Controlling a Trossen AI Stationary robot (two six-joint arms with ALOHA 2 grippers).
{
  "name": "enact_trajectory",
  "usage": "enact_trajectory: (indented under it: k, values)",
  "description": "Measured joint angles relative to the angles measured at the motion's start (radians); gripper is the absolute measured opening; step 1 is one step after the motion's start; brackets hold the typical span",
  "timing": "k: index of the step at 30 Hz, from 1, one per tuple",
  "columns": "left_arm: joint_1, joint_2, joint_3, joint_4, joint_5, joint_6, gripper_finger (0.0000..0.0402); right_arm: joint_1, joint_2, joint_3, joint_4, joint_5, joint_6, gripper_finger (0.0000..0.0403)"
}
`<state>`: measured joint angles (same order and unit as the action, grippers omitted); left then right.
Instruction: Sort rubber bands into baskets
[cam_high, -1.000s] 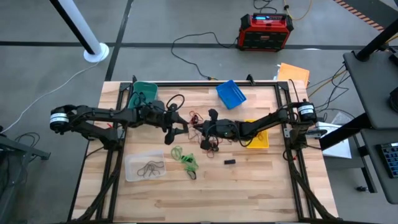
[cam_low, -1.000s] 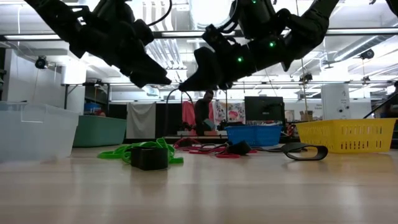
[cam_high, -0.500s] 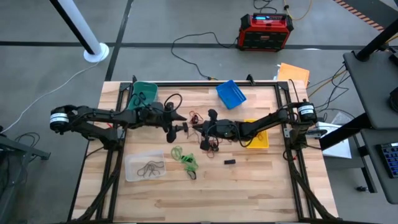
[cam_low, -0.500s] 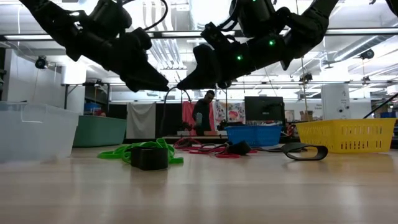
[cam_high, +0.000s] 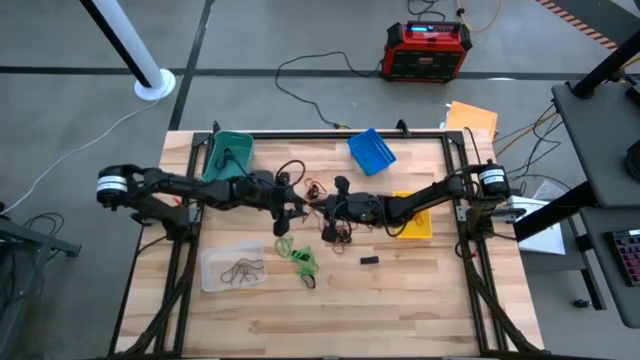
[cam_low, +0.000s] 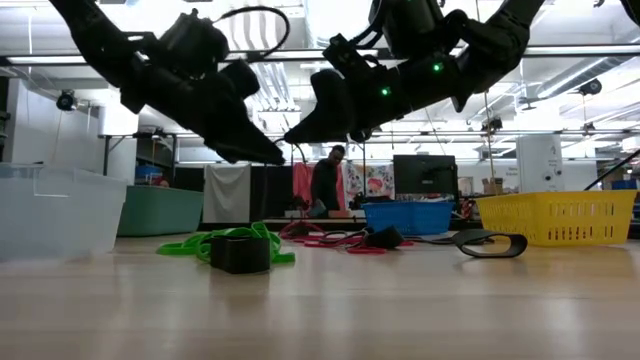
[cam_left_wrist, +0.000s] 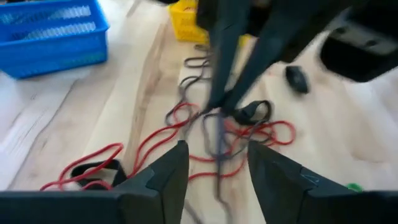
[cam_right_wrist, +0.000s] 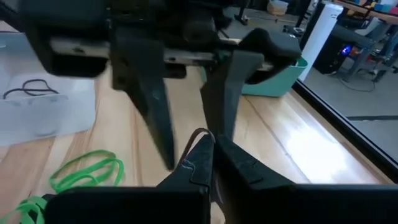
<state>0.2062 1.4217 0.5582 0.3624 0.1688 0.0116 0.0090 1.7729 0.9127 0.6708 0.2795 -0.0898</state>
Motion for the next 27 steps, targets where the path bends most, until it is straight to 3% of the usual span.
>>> enact_trajectory:
  k: [3, 9, 14, 22, 27]
  values:
    - [0.000, 0.022, 0.008, 0.003, -0.009, 0.011, 0.0116, 0.000, 0.000, 0.000, 0.000, 0.000, 0.001, 0.0009]
    - [0.000, 0.037, 0.017, 0.003, -0.010, 0.031, 0.0010, 0.000, 0.000, 0.000, -0.004, 0.000, 0.024, 0.0010]
    - [-0.001, 0.017, 0.017, -0.018, -0.010, 0.032, 0.0003, 0.000, -0.007, 0.000, -0.032, -0.026, 0.055, 0.0032]
    - [-0.016, -0.055, 0.018, -0.070, 0.006, 0.019, 0.0000, 0.000, -0.091, 0.000, -0.136, -0.026, 0.090, 0.0125]
    - [-0.065, -0.158, 0.106, -0.334, 0.006, 0.002, 0.0000, -0.006, -0.161, 0.001, -0.230, -0.008, 0.089, 0.0167]
